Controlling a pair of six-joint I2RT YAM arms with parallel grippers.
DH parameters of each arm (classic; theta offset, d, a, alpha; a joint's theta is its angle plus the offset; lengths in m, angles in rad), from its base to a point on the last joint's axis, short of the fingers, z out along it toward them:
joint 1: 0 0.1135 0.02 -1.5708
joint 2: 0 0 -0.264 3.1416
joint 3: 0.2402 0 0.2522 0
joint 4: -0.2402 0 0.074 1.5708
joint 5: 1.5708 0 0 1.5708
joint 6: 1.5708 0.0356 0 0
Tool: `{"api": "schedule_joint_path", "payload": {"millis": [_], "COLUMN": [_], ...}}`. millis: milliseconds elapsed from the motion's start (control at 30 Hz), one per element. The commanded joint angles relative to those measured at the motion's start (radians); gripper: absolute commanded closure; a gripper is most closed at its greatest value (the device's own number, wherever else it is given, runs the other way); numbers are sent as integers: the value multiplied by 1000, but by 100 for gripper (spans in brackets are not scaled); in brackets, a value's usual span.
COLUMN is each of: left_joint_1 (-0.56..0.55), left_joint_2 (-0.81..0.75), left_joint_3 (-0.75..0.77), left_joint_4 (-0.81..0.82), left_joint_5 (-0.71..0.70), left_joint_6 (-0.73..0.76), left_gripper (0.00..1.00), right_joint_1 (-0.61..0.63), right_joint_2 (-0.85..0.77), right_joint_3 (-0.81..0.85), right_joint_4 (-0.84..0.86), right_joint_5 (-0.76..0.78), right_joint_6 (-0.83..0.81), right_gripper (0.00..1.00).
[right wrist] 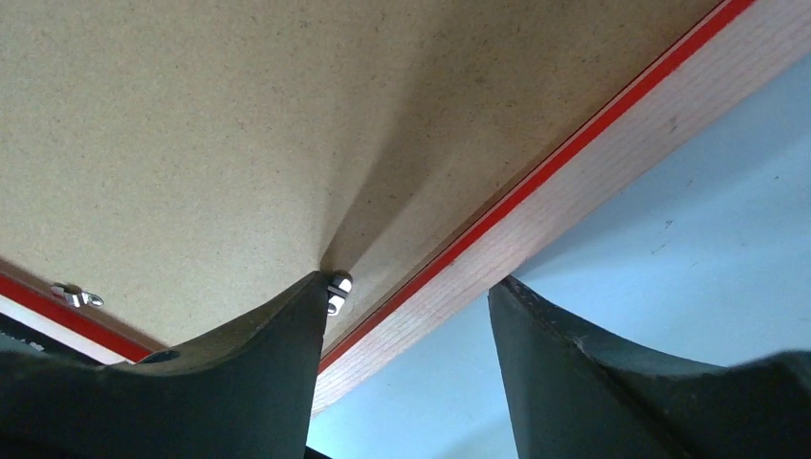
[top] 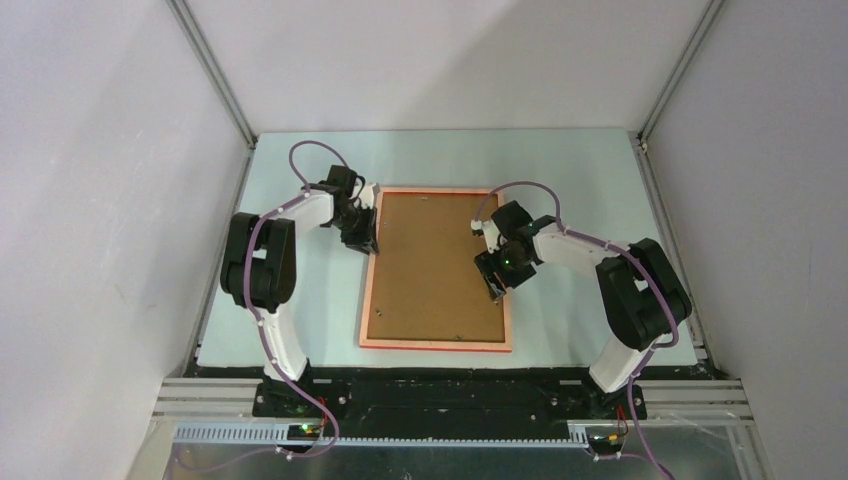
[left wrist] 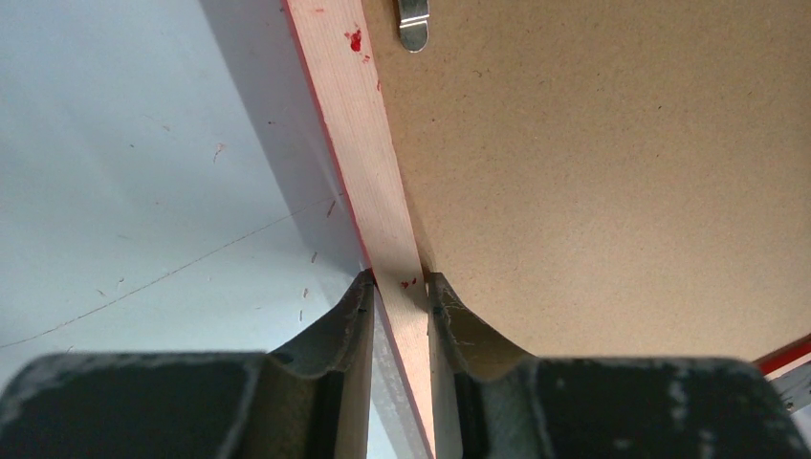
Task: Put the photo into the frame
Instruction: Install the photo frame at the center of the board.
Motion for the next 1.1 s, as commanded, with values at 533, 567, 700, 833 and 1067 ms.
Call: {"api": "schedule_joint_path", "payload": {"millis": [533,567,700,833,1067], "left_joint_1": [17,19,19,20,22], "left_joint_2": [2,3,4,2,4], "left_joint_3": [-20,-20,-20,-21,-20], "left_joint_4": [-81,-81,-81,-81,-81], "left_joint_5": [-27,-26,-23,-23,-21], "left_joint_6": [18,18,18,19,18], "left_gripper": [100,100,100,100,100], "right_joint_1": [-11,-15,-30,-38,-38], "right_joint_2": [-30,-32,-43,-55,-51], "right_joint_3": [-12,-13,-19,-20,-21], "right_joint_4": [13,12,5,-6,-26], "right_joint_5": [2,-3,-43,-74,-101], "right_joint_6": [-15,-18,-29,-50,-84], "right_gripper": [47,48,49,50,49]}}
